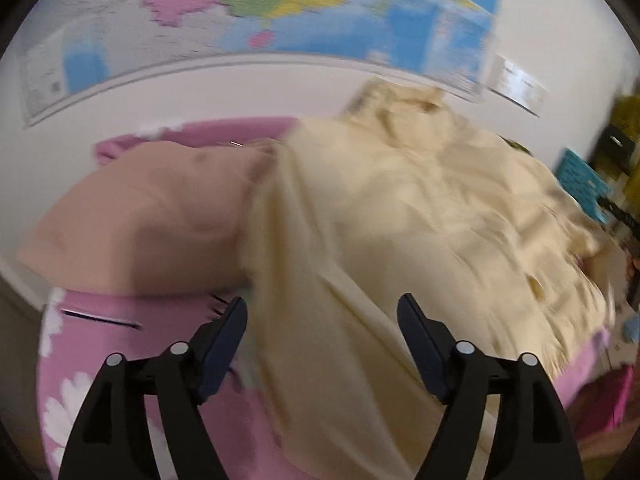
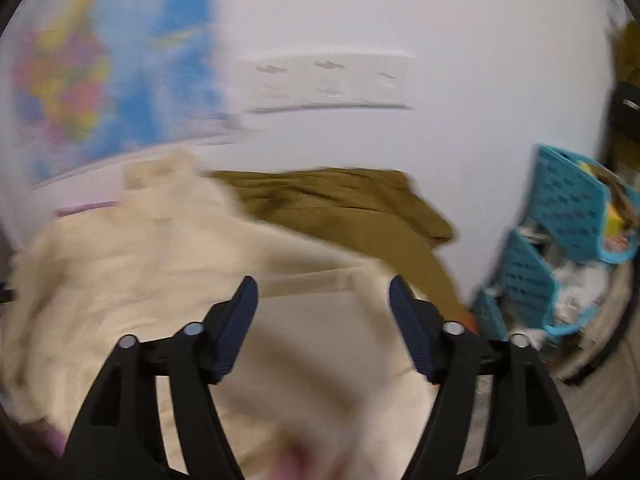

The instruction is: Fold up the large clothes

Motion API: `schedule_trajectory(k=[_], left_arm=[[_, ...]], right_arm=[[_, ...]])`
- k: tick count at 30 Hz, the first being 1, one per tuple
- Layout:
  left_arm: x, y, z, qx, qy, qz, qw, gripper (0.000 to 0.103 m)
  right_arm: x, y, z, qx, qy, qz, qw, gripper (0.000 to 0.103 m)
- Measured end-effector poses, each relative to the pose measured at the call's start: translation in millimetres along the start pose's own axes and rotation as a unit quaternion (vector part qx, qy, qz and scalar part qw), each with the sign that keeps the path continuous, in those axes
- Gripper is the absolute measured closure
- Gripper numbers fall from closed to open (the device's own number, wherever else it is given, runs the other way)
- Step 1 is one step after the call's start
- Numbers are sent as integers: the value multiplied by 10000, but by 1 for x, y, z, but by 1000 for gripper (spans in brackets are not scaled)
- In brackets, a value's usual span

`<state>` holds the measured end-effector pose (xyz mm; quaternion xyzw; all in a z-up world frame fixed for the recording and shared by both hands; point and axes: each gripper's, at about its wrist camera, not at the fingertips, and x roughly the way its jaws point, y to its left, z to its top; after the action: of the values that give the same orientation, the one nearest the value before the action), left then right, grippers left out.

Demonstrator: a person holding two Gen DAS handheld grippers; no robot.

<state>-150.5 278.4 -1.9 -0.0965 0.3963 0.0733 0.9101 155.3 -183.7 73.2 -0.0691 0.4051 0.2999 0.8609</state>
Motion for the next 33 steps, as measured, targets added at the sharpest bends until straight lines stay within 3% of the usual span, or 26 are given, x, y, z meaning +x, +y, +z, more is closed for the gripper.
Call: schedule_trajectory(k=[2,4,6,7,10,12,14,15,16,18,20,21,23,24,26,28,33], left_arm=[[11,-13,-10,268,144,100,9995,34],[23,-15,-16,361,309,297,9984,81],[24,-2,-11,175,359,424,9983,97],[16,10,-4,20,200,506,9985,99],[-18,46,24,-184,-299,1040,9940,99],[-33,68,44,-148,-520,1373,9890,98],[-33,83,57,-165,-508,1742,9833,92],[-26,87,63,-61,-445,2058,9776,83],[-16,90,65,30,-354,2453,9688,65],[12,94,62,131,-25,3373,9413,44],[21,89,51,322,34,3578,9332,45],[17,85,45,263,-56,3397,9401,47],[-15,77,27,-36,-620,2206,9734,48],[-30,72,19,-69,-898,1646,9822,44],[-61,56,-4,67,-1383,826,9869,32],[-76,36,-25,360,-1506,300,9875,31],[-72,-22,-79,1070,-1173,-508,9860,30]], right_arm=[[-9,28,-8,-330,39,344,9989,31],[-13,61,-24,-650,141,636,9958,31],[-12,84,-38,-810,263,1001,9913,32],[-10,90,-43,-844,302,1111,9898,33],[-5,102,-56,-795,401,1434,9857,33],[-4,110,-60,-838,417,1417,9855,33],[4,107,-63,-781,493,1403,9858,33],[7,107,-65,-706,542,1404,9861,33],[9,107,-67,-686,556,1333,9871,33],[11,98,-69,-626,564,1237,9887,33],[10,86,-73,-384,581,1207,9902,33],[6,80,-76,-282,570,1155,9913,33],[-2,70,-83,-134,555,1118,9921,33],[-9,61,-89,-34,534,1097,9925,33],[-20,49,-98,116,510,1102,9925,32],[-32,36,-110,255,486,1054,9929,30],[-48,24,-148,295,627,953,9930,19]])
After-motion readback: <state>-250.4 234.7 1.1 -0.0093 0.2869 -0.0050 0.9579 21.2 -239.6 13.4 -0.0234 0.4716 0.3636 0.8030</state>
